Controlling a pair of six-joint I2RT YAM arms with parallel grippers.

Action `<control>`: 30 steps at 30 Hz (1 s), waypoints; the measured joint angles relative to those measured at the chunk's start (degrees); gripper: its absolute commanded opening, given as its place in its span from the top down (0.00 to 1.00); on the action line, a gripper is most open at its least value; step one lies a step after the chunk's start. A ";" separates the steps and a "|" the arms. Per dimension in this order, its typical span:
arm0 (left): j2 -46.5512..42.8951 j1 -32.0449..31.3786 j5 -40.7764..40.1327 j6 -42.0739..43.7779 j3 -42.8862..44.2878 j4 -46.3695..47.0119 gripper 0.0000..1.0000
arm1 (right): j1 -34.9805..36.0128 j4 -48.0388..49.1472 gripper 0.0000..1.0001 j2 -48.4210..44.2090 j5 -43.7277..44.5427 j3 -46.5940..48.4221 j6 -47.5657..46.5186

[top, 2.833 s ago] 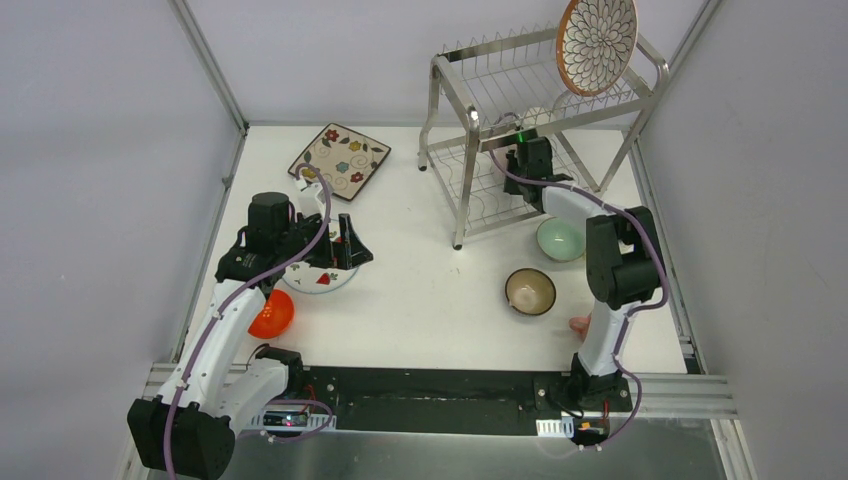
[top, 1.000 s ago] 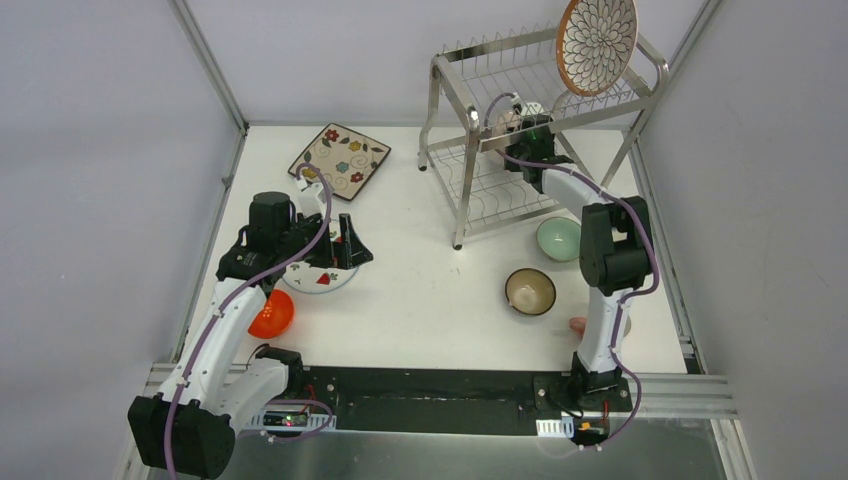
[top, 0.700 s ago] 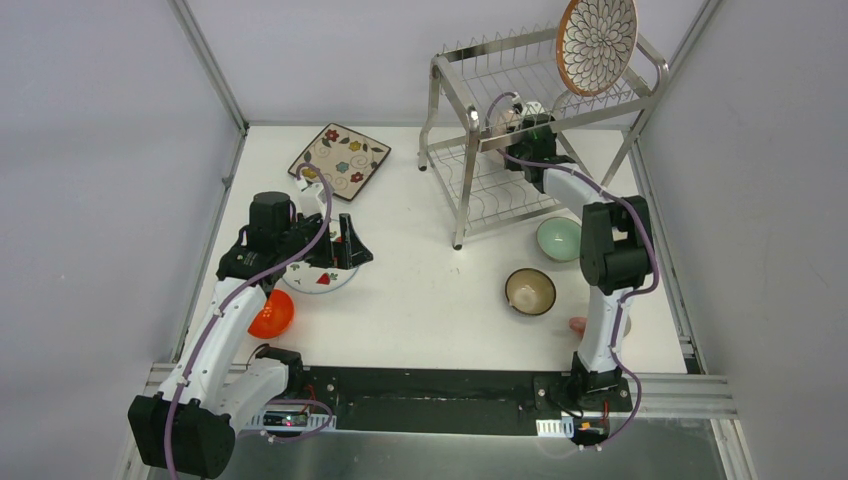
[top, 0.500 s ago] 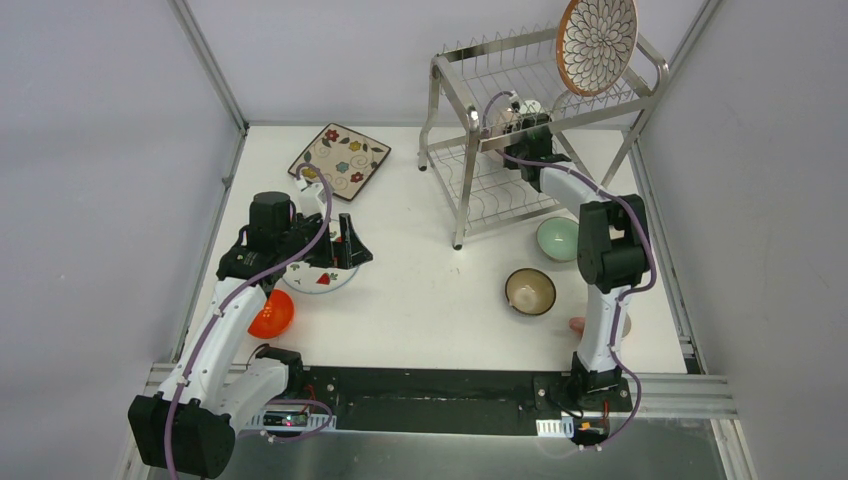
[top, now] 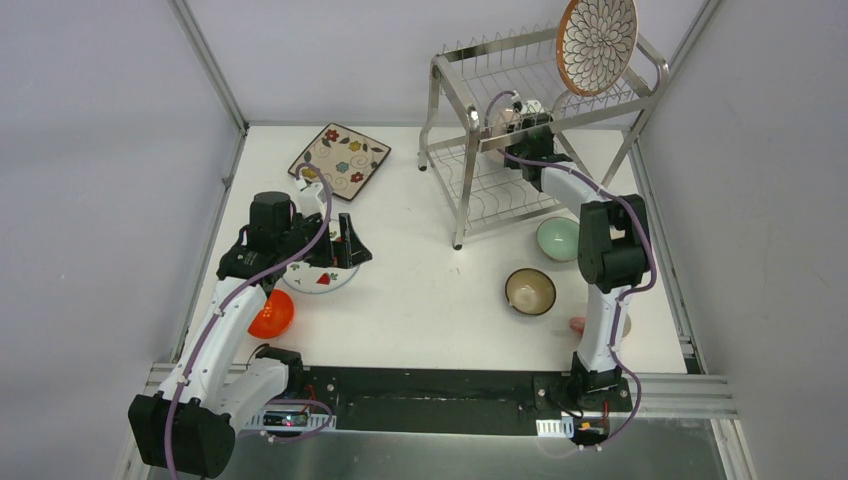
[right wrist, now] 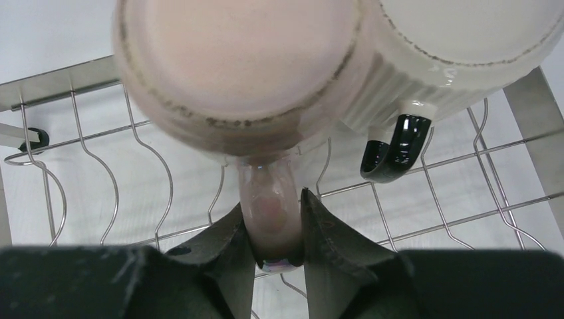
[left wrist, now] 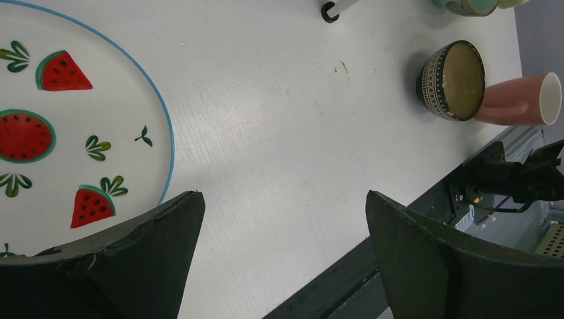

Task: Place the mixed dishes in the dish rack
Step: Turn the cup upside down in the dish rack.

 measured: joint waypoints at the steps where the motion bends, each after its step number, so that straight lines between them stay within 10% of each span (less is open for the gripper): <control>1: 0.00 0.02 -0.02 0.00 0.00 0.00 0.04 | -0.24 -0.04 0.67 0.00 -0.22 0.00 0.13; 30: -0.04 0.02 -0.17 0.02 0.00 0.00 0.04 | -1.92 -6.10 0.26 -4.74 -10.67 -6.67 3.78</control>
